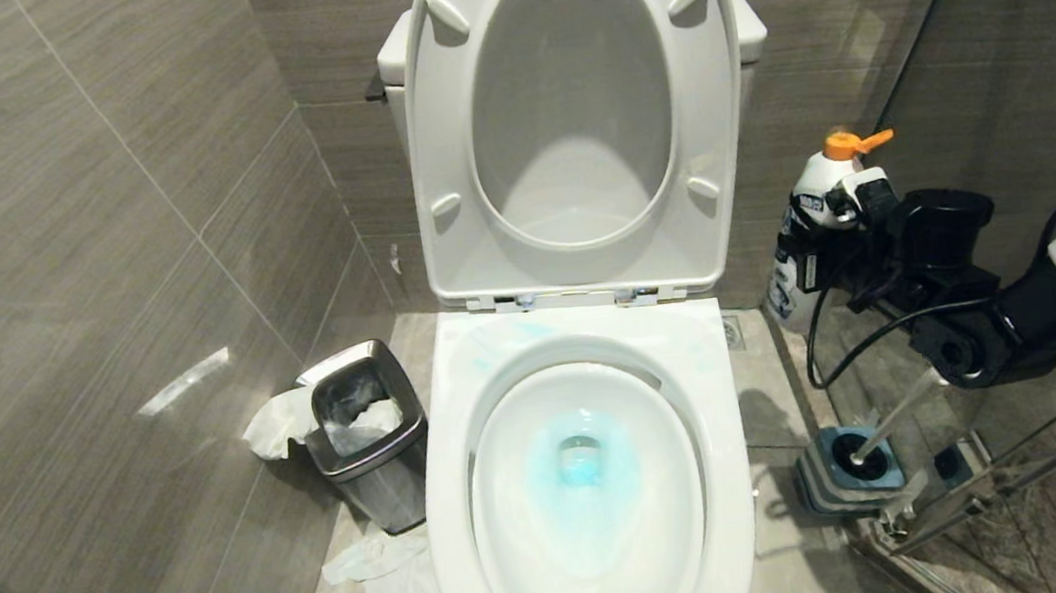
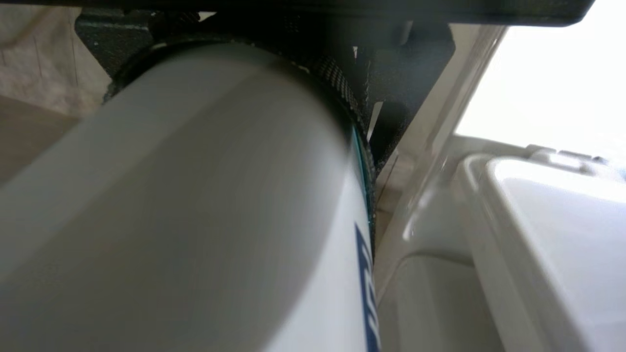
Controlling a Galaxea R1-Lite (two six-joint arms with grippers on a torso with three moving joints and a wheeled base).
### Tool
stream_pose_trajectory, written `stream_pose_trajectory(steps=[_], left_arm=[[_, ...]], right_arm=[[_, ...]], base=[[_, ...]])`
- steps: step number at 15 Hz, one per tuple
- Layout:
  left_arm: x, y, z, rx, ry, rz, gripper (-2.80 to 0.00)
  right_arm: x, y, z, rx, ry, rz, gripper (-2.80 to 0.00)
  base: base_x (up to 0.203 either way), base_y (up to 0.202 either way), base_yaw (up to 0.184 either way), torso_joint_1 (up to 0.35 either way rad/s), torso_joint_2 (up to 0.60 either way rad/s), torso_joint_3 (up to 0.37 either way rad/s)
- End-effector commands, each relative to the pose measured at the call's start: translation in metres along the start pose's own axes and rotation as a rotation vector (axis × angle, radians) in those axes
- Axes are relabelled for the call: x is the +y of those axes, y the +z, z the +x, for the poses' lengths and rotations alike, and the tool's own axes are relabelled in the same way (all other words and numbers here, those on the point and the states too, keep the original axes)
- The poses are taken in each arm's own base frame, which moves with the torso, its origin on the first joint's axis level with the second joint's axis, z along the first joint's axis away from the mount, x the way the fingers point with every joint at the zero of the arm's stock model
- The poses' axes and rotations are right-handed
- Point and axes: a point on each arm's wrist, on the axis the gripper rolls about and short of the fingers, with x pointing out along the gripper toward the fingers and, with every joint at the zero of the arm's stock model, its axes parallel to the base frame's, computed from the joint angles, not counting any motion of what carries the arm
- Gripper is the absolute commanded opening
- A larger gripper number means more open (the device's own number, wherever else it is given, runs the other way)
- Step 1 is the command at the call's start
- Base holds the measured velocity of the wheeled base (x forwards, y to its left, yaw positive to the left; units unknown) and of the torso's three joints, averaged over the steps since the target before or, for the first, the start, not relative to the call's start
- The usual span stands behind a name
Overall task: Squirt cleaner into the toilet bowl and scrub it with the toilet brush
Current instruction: Place the cleaning agent on the floor
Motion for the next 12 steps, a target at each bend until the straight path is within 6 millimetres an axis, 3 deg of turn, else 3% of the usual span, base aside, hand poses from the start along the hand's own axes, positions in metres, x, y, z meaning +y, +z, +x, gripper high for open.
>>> stream_pose_trajectory(steps=[1, 12], left_arm=[[0.0, 0.0, 0.0, 0.001, 0.0, 0.001, -2.8], [0.0, 0.0, 0.0, 0.001, 0.0, 0.002, -2.8]], right_arm=[[0.004, -0.01, 0.012, -0.003, 0.004, -0.001, -2.8], [0.027, -0.019, 0.027, -0.017, 0.022, 0.005, -2.8]], base=[[0.0, 0.0, 0.0, -0.001, 0.0, -0.085], [0.0, 0.0, 0.0, 0.002, 0.0, -0.186]])
